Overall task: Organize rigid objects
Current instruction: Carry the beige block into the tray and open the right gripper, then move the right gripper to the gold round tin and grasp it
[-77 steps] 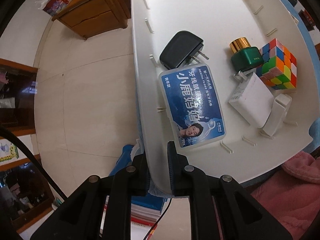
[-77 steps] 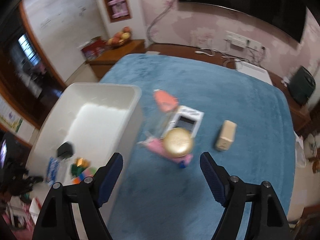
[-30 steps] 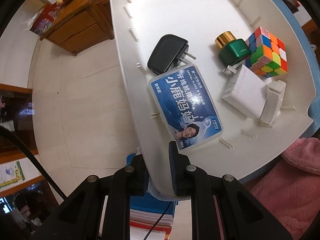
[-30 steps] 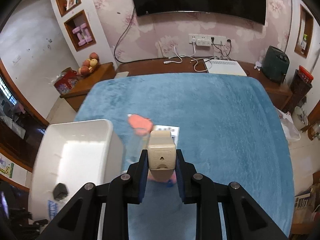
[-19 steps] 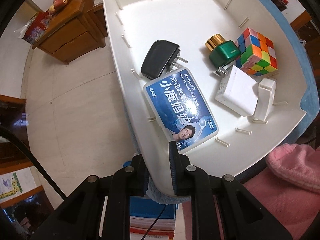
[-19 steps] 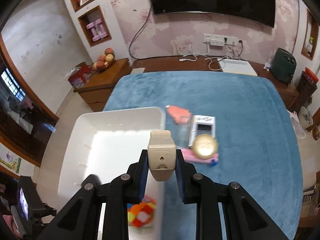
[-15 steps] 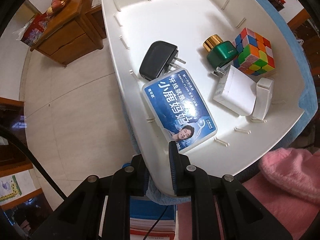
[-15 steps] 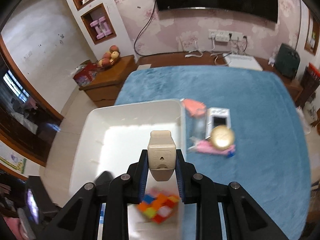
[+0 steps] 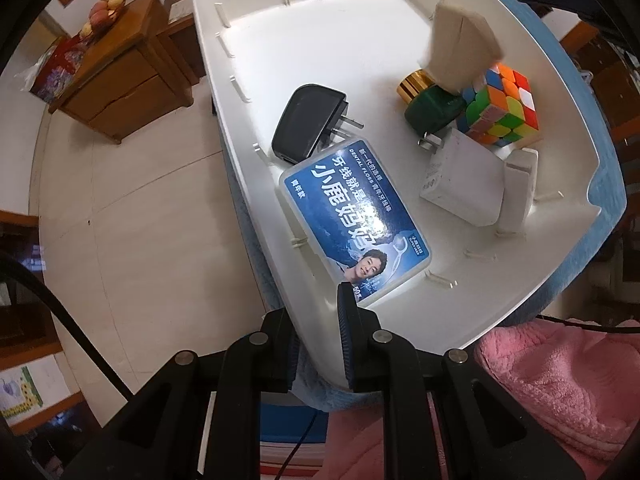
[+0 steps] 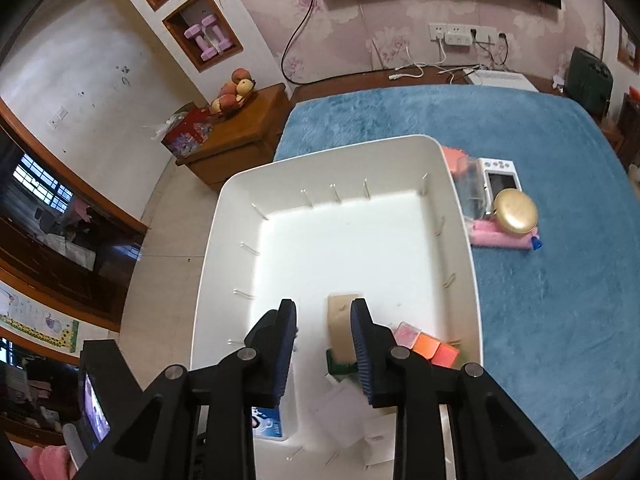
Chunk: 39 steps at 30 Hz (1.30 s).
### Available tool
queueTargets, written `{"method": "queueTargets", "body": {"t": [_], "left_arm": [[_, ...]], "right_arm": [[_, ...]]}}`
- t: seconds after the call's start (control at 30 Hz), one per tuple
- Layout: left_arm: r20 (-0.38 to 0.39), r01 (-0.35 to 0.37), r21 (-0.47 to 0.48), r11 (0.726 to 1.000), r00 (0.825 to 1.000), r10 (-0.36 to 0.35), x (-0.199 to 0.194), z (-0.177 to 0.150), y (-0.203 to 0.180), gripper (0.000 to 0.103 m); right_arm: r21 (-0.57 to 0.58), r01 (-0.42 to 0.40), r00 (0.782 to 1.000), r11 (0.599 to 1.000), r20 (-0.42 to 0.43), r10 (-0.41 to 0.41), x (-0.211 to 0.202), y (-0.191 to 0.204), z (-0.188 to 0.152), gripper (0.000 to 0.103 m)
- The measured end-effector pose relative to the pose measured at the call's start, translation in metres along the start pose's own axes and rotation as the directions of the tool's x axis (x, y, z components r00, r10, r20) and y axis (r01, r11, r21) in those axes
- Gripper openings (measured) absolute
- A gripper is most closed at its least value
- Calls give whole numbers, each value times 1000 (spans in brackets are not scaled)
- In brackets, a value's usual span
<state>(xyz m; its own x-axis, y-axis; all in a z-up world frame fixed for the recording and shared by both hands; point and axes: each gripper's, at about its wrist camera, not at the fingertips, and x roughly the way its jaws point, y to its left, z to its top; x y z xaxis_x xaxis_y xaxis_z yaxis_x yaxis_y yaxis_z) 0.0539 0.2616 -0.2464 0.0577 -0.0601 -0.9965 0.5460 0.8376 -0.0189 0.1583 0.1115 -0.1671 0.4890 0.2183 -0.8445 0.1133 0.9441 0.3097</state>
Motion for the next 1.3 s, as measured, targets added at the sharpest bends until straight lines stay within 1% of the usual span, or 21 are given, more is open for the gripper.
{"method": "queueTargets", "body": {"t": [0.07,0.1,0.13,0.23,0.27,0.43,0.5,0.67,0.73,0.87,1.0,1.17,1.3], "left_arm": [[-2,-5,16,1000,1000,5,1,1,-1,17],[-3,-7,19,1000,1000,7,2,2,-2,17],[-4,-7,21,1000,1000,7,2,2,-1,17],[-8,-6,16,1000,1000,6,4,5,0,17],[-9,-7,14,1000,1000,7,4,5,0,17],[-18,-22,20,1000,1000,22,7,7,-3,17],[-24,-27,14,1000,999,27,8,8,-5,17],[-35,-54,5,999,998,55,9,11,-10,18],[-43,-57,-6,998,998,56,8,13,-13,18],[-54,-75,-20,997,996,73,9,18,-15,20],[-59,-75,-36,997,996,72,10,20,-12,20],[-74,-83,-57,995,994,79,12,23,-9,21],[-80,-100,-70,993,992,95,12,22,-13,21]], "right_arm": [[0,3,1000,1000,0,-3,0,1,-1,32],[1,4,1000,1000,0,-4,0,2,-1,35],[2,3,1000,1000,-2,-3,0,2,-1,38],[6,11,1000,1000,-7,-11,0,0,-1,43],[7,11,1000,1000,-10,-11,0,-2,0,44],[5,-4,1000,1000,-24,4,0,-11,4,55],[3,-17,999,1000,-29,17,-1,-17,7,57],[-4,-29,999,1000,-37,29,-2,-34,15,59],[0,-31,999,1000,-38,31,-3,-45,21,64],[16,-25,999,1000,-35,26,-2,-68,31,66],[48,4,1000,999,-23,-3,0,-98,41,74],[92,45,999,995,-34,-42,10,-142,53,75],[127,68,994,990,-91,-56,27,-170,61,75]]}}
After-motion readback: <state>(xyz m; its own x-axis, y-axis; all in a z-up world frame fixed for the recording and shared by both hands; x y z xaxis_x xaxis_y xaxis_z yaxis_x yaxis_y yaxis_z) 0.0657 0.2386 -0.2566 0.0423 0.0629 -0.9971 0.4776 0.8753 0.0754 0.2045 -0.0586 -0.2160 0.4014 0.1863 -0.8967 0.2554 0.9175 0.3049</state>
